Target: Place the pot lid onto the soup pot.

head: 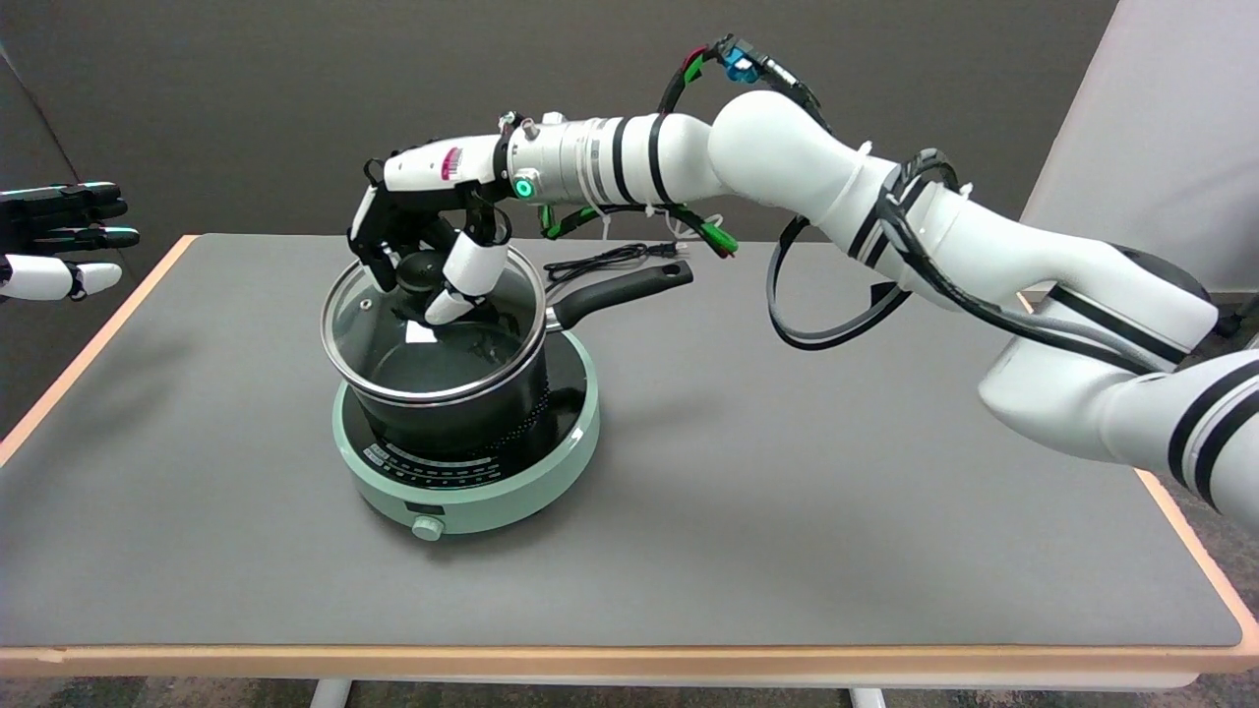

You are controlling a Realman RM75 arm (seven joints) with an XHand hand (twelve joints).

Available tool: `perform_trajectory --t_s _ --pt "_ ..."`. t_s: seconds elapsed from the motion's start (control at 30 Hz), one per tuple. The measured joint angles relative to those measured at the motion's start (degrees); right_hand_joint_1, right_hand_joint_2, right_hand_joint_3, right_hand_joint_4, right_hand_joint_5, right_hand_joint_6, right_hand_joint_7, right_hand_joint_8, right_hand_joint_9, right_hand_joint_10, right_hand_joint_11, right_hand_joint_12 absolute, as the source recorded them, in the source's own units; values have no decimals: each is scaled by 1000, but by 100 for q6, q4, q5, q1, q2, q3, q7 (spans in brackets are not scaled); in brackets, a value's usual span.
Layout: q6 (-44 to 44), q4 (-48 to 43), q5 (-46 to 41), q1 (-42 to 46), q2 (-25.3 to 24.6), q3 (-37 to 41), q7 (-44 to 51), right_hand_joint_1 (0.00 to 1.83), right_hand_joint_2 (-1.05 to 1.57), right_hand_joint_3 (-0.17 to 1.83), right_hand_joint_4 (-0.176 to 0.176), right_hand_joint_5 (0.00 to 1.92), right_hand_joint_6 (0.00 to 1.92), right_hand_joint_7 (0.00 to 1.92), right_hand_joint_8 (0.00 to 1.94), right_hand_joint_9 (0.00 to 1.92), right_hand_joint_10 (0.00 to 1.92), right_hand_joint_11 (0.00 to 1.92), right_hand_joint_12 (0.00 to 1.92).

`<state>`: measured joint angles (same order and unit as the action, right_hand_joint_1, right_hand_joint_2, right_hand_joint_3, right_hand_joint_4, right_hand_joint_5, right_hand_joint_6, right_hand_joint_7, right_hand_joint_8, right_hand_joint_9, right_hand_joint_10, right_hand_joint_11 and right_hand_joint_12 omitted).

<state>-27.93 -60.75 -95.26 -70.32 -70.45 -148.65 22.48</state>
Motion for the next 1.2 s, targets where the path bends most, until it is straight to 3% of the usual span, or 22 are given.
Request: perform_trajectory --t_s 1.2 --pt "-15 141 30 28 -62 -3 -9 1357 801 781 176 758 970 871 1430 800 1694 642 1578"
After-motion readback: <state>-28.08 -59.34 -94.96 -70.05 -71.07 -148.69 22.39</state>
